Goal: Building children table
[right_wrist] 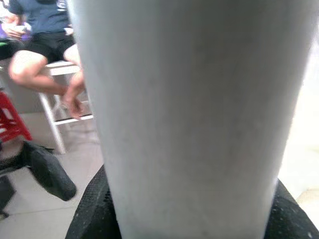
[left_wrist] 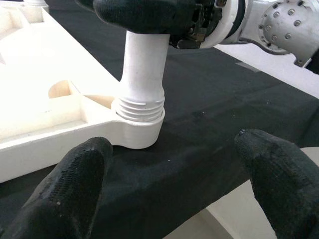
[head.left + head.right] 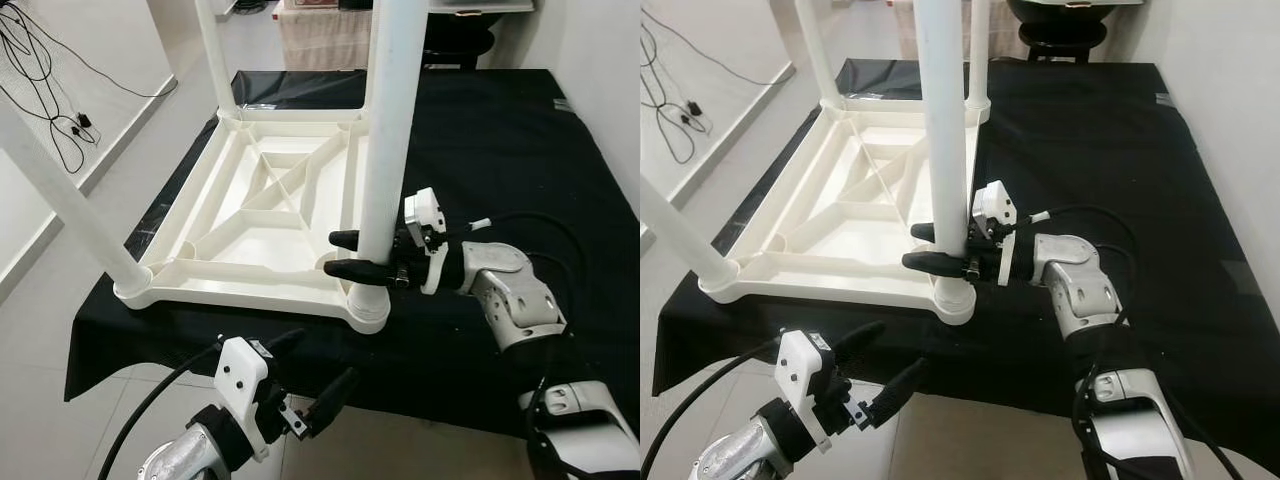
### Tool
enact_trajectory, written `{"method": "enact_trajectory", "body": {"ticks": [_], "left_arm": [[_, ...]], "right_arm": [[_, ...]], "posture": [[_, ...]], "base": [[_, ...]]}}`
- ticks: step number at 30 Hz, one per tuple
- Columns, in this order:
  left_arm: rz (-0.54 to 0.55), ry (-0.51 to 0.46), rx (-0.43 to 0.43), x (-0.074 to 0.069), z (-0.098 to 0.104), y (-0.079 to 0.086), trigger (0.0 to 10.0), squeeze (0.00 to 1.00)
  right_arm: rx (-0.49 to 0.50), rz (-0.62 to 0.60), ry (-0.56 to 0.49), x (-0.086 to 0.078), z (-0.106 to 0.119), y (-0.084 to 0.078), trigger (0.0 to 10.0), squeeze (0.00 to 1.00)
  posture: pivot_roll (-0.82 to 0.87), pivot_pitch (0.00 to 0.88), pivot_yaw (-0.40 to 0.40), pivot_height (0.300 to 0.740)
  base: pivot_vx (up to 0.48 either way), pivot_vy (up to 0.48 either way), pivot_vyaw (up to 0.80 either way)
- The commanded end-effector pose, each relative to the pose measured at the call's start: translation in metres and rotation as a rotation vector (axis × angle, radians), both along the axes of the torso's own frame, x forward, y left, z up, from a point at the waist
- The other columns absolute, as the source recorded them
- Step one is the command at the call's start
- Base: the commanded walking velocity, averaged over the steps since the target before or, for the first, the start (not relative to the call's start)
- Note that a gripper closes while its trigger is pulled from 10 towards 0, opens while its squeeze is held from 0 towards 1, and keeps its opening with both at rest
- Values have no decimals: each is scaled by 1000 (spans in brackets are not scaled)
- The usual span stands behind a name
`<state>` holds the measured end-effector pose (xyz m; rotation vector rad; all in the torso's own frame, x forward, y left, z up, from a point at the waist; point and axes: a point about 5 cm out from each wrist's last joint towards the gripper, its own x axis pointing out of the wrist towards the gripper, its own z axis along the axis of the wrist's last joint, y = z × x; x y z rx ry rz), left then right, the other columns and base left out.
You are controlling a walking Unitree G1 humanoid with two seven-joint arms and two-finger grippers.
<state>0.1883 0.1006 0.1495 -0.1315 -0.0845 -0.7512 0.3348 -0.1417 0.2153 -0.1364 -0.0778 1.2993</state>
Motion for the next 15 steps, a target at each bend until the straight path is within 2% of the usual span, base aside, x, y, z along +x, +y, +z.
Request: {"method": "enact_trajectory", "body": {"ticks": [1,2,3,4,5,7,8,11,12,13,15], "left_arm": [[-6,-1,11,-3,0,-1,10000,0],[-5,0,10,-3,0,0,10000,0],[-5,0,10,-3,0,0,10000,0],[-4,0,10,-3,0,1,10000,0],[-4,1,10,-3,0,2,10000,0],[-4,1,10,-3,0,2,10000,0],[-9,3,11,-2,0,3,10000,0],[-9,3,11,-2,0,3,10000,0],[-16,4,12,-1,-1,4,10000,0],[-23,5,14,0,-1,4,10000,0],[-23,5,14,0,-1,4,10000,0]], "right_arm": [[-2,-83,35,-6,-14,-1,0,0],[4,-191,38,-11,-22,-2,0,0],[4,-191,38,-11,-22,-2,0,0],[9,-264,39,-14,-27,-3,0,0],[-2,-457,49,-19,-39,1,0,0],[-2,-457,49,-19,-39,1,0,0],[-20,-636,94,-33,-56,10,0,0],[-20,-636,94,-33,-56,10,0,0],[-84,-733,60,-45,-63,20,0,0],[-91,-803,62,-48,-66,23,0,0],[-91,-803,62,-48,-66,23,0,0]], "posture": [[35,170,30,740],[26,169,30,740],[26,169,30,740],[26,169,30,740],[12,168,45,740],[12,168,45,740],[9,169,47,740],[9,169,47,740],[10,165,53,740],[10,158,54,740],[10,158,54,740]], "base": [[0,0,0],[0,0,0],[0,0,0],[0,0,0],[0,0,0],[0,0,0],[0,0,0],[0,0,0],[0,0,0],[0,0,0],[0,0,0]]}}
